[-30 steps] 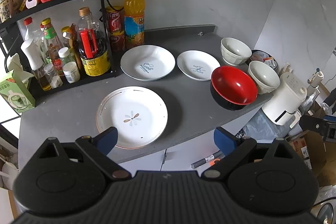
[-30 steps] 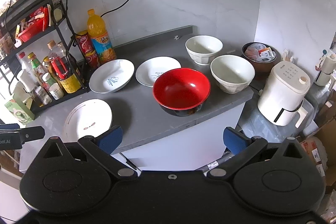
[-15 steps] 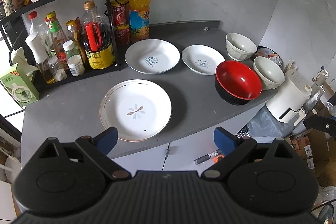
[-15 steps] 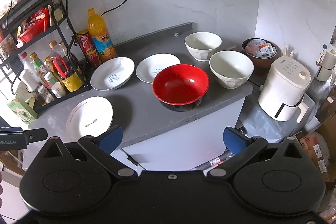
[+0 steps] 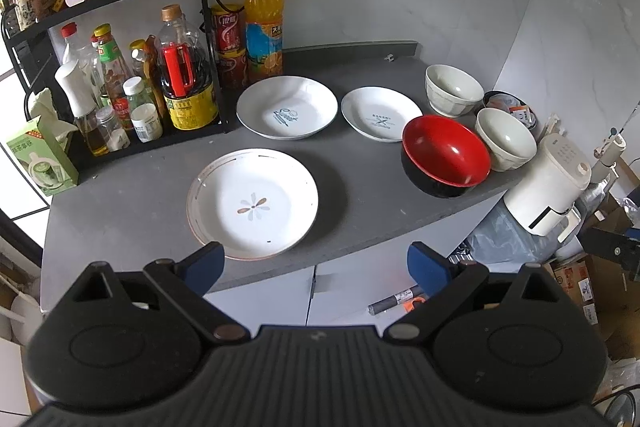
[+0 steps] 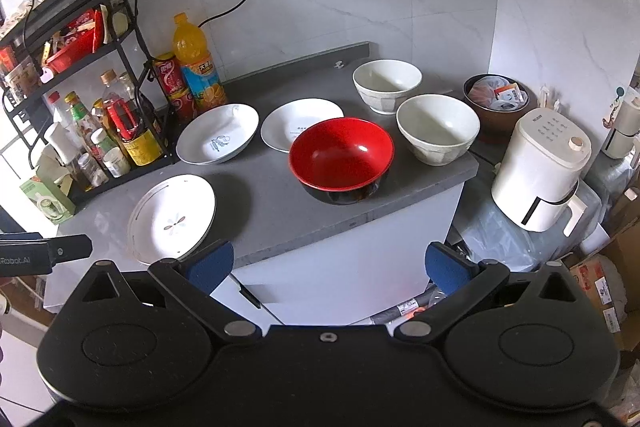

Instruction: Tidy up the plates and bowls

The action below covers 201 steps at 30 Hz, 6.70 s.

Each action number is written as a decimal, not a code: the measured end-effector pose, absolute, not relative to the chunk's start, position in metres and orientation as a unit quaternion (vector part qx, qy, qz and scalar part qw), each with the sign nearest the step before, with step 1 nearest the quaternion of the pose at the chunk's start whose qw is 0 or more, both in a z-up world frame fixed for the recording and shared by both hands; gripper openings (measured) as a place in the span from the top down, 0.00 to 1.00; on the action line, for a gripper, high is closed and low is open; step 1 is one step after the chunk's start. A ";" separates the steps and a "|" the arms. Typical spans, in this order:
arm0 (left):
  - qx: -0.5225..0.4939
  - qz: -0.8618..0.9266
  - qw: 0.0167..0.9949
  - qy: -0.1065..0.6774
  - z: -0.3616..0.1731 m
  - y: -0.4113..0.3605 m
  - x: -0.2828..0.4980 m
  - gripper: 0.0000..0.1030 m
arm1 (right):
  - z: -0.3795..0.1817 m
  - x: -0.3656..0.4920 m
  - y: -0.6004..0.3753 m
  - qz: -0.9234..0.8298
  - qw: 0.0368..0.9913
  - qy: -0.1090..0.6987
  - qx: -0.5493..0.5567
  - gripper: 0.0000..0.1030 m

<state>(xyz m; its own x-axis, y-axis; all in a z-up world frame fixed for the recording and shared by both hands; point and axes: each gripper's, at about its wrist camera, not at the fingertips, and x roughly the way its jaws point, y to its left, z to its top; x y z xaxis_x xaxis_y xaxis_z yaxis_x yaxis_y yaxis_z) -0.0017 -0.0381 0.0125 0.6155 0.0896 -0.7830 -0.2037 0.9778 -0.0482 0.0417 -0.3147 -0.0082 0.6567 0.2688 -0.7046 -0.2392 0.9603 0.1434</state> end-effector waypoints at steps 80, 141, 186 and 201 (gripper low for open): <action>-0.047 -0.142 0.881 0.449 -0.072 -0.173 0.328 0.35 | -0.089 0.250 -0.398 -0.019 0.908 0.376 0.185 0.55; -0.107 -0.130 0.843 0.511 -0.121 -0.210 0.430 0.94 | -0.131 0.339 -0.416 -0.013 0.882 0.420 0.212 0.83; -0.185 0.000 0.858 0.479 -0.086 -0.097 0.346 0.94 | -0.100 0.323 -0.321 0.162 0.877 0.435 0.125 0.81; -0.203 0.010 0.833 0.514 -0.111 -0.087 0.331 0.94 | -0.113 0.312 -0.309 0.169 0.860 0.474 0.081 0.81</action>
